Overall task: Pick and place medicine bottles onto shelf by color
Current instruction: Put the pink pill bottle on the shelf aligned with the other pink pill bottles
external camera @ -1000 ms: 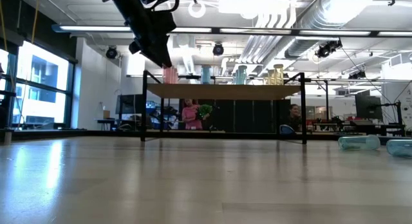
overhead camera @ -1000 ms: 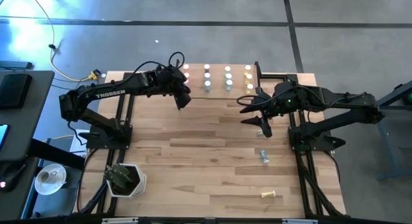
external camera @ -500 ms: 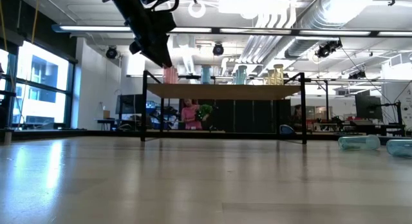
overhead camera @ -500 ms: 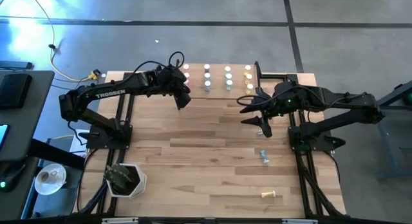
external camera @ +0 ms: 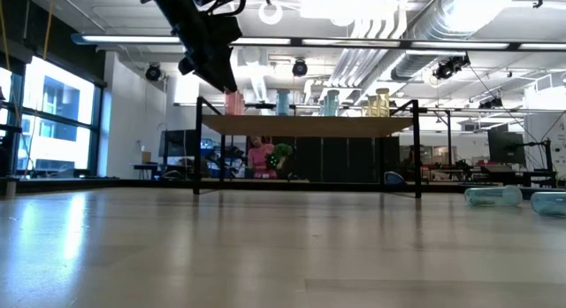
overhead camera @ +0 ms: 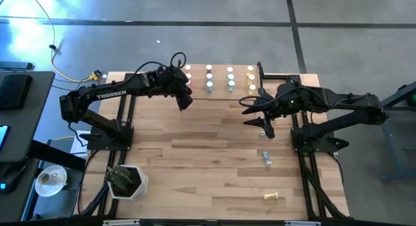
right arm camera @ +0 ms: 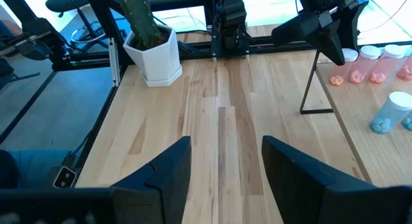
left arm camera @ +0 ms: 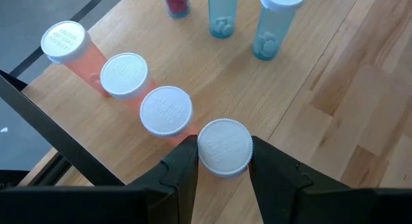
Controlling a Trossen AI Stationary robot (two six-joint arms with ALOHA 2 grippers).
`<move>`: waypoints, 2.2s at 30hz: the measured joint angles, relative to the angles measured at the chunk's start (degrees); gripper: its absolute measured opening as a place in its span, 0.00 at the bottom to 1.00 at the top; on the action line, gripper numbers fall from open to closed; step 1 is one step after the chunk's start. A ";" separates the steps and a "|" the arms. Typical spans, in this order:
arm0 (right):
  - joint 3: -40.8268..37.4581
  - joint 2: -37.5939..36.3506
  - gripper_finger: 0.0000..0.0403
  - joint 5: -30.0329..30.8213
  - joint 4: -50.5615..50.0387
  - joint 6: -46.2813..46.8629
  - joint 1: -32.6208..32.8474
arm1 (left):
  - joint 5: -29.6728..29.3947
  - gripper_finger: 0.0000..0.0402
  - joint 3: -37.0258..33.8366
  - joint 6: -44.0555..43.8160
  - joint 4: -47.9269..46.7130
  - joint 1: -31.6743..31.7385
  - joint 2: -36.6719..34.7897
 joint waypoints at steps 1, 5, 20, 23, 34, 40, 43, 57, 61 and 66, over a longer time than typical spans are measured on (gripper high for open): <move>0.00 0.00 0.45 0.00 0.00 -0.02 0.00 | -0.03 0.29 0.00 -0.02 -0.10 0.00 0.00; 0.00 0.00 0.45 0.00 0.00 -0.01 0.00 | -0.24 0.29 0.00 -0.07 -0.18 -0.01 0.00; 0.00 0.00 0.45 0.00 0.00 0.00 0.00 | -0.72 0.29 0.00 1.52 -0.35 -0.02 0.00; 0.00 0.00 0.45 -0.01 -0.01 0.00 0.00 | -0.70 0.29 0.00 1.53 -0.35 -0.02 0.00; 0.00 0.00 0.45 -0.02 -0.31 0.00 0.00 | -0.33 0.29 0.00 -1.01 -0.39 0.02 0.00; 0.00 0.00 0.45 -0.02 -0.31 0.22 0.00 | -0.71 0.29 0.00 -0.66 -0.41 0.00 0.02; 0.00 0.00 0.45 -0.02 -0.31 0.22 0.00 | -0.71 0.29 0.00 -0.15 -0.64 0.00 0.02; 0.00 -0.01 0.45 -0.02 -0.33 0.20 0.02 | -1.59 0.48 -0.17 -1.04 -2.36 -0.02 0.17; 0.00 -0.02 0.45 -0.02 -0.33 0.20 0.00 | -1.62 0.48 -0.15 -1.00 -2.23 -0.02 0.15; 0.00 -0.01 0.45 -0.02 -0.33 0.20 0.00 | -1.66 0.48 -0.15 -0.60 -0.85 -0.02 0.15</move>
